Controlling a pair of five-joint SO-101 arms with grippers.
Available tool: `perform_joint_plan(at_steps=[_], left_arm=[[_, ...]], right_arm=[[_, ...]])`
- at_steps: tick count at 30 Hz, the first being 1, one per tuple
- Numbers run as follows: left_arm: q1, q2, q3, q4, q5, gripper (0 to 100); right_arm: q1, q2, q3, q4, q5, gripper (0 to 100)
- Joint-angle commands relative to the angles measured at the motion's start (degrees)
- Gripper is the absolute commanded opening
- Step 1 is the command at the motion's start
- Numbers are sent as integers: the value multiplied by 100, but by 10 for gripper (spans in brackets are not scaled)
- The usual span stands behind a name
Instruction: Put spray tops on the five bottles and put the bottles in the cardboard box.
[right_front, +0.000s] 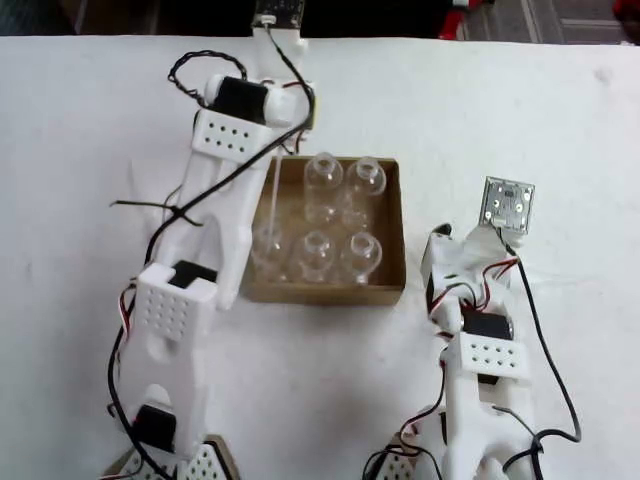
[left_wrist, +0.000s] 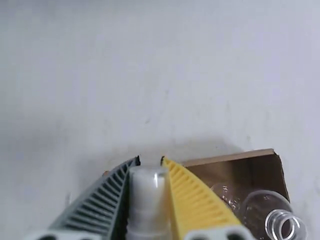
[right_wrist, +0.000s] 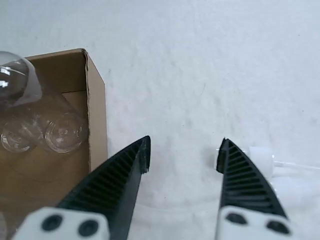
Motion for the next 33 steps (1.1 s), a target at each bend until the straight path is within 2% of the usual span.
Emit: perform_joint_plan(at_steps=[1, 10, 24, 33], left_arm=[[57, -426, -316, 105, -62, 20], [136, -497, -343, 308, -62, 20], [163, -418, -2268, 1635, -105, 20], [233, -444, -2532, 1758, -62, 20]], right_arm=[[22, 13, -44, -145, 88, 198], [13, 13, -44, -136, 88, 198], [4, 13, -44, -136, 88, 198], [4, 13, -44, -119, 88, 198]])
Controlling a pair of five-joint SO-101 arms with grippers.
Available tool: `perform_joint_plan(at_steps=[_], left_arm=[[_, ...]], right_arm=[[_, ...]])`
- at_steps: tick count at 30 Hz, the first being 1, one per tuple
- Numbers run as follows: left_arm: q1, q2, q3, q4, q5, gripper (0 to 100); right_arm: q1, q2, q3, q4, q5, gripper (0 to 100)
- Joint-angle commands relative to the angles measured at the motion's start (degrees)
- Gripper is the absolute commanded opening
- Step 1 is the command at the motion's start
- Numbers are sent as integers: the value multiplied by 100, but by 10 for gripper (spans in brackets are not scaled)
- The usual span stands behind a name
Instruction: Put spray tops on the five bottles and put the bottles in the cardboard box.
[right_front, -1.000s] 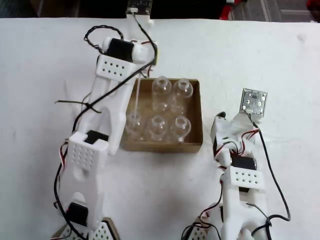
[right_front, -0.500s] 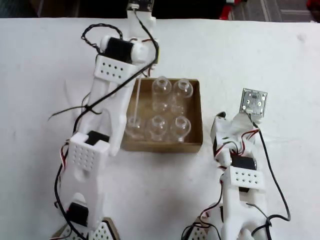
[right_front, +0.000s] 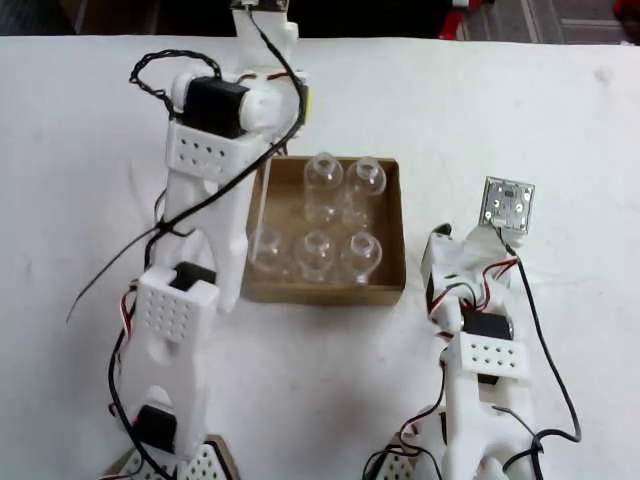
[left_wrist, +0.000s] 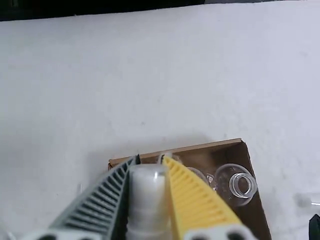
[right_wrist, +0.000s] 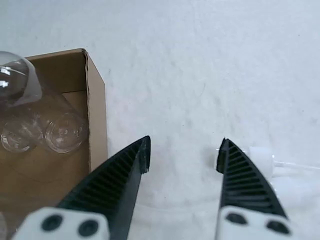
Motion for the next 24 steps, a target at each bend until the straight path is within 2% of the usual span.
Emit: perform_joint_plan(at_steps=[1, 9, 15, 19, 24], left_arm=[[189, -400, -308, 62, -18, 20], [576, -1297, -1037, 79, -18, 20], [611, -2826, -642, 97, -26, 20], [1033, -4374, 369, 97, -18, 20], [1481, -6448, 2734, 26, -53, 20]], right_arm=[[4, 13, -44, -119, 88, 198], [4, 13, -44, -127, 88, 198], [-4, 13, -44, -127, 88, 198], [-4, 13, -44, -127, 88, 198], [-4, 13, -44, -119, 88, 198]])
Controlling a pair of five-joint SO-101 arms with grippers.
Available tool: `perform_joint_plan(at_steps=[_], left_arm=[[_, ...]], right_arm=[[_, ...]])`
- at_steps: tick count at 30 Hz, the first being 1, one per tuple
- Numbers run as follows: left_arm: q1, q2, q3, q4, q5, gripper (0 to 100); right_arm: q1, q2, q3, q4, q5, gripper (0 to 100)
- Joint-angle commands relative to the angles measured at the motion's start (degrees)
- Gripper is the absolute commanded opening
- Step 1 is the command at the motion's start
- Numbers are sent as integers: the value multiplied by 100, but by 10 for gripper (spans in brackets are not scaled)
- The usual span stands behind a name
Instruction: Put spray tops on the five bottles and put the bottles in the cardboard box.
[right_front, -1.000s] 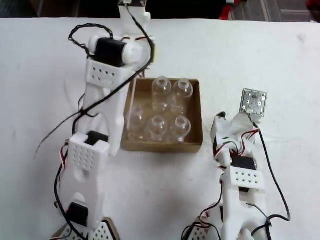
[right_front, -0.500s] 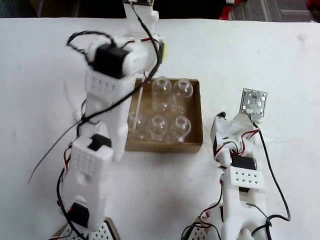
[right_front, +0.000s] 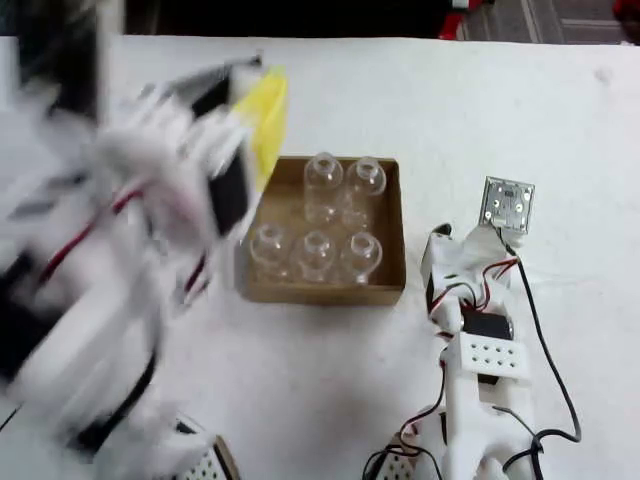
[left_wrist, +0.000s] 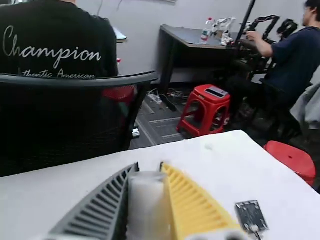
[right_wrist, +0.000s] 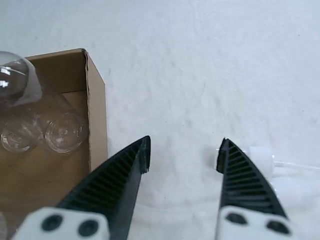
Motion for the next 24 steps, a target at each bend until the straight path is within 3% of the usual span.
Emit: perform_joint_plan(at_steps=[1, 5, 10, 17, 24], left_arm=[[215, -2044, 2286, -88, -62, 20], [-497, -3319, 4316, -905, -35, 20], [-1156, -4769, 7103, -2699, -35, 20], [-1341, -6211, 10716, -6743, -18, 20], [-1288, -5121, 12141, -10356, -18, 21]], right_arm=[[-4, 13, -44, -110, 88, 198], [-4, 13, -44, -101, 88, 198], [-4, 13, -26, -92, 88, 198], [-4, 4, 35, -127, 88, 198], [-4, 4, 35, -136, 88, 198]])
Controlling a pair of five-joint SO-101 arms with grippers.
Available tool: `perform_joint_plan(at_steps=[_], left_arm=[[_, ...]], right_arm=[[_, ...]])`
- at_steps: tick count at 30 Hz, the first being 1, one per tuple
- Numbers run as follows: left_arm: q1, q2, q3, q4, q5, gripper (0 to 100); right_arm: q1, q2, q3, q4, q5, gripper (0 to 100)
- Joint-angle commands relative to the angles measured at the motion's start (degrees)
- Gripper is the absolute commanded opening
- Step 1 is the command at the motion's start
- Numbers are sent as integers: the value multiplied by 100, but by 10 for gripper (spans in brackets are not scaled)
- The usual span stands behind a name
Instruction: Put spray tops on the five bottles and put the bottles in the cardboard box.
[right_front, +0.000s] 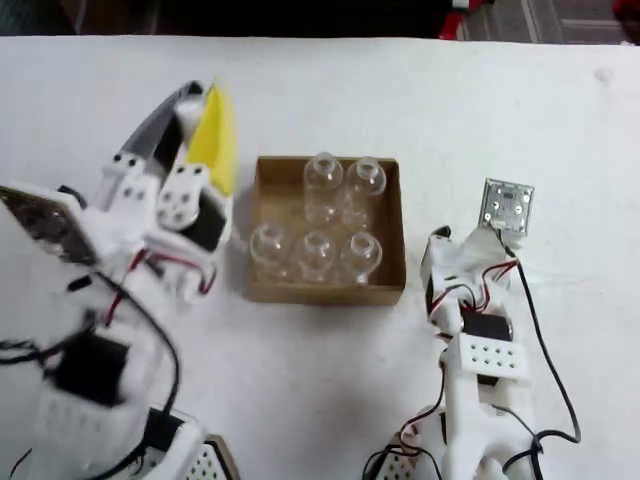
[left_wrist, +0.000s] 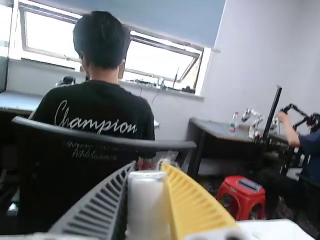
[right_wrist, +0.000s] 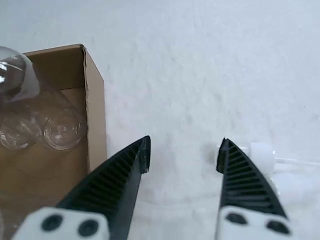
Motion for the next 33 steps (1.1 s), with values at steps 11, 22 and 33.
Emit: perform_joint_plan(at_steps=[11, 22, 33], left_arm=[[110, 4251, -651, -4765, -70, 21], [374, 6246, -2470, -4765, -79, 20], [374, 6334, -2365, -4765, -79, 20]], right_arm=[[4, 13, 149, -690, 88, 198], [31, -4, 132, -699, 88, 198], [40, -13, 132, -699, 88, 198]])
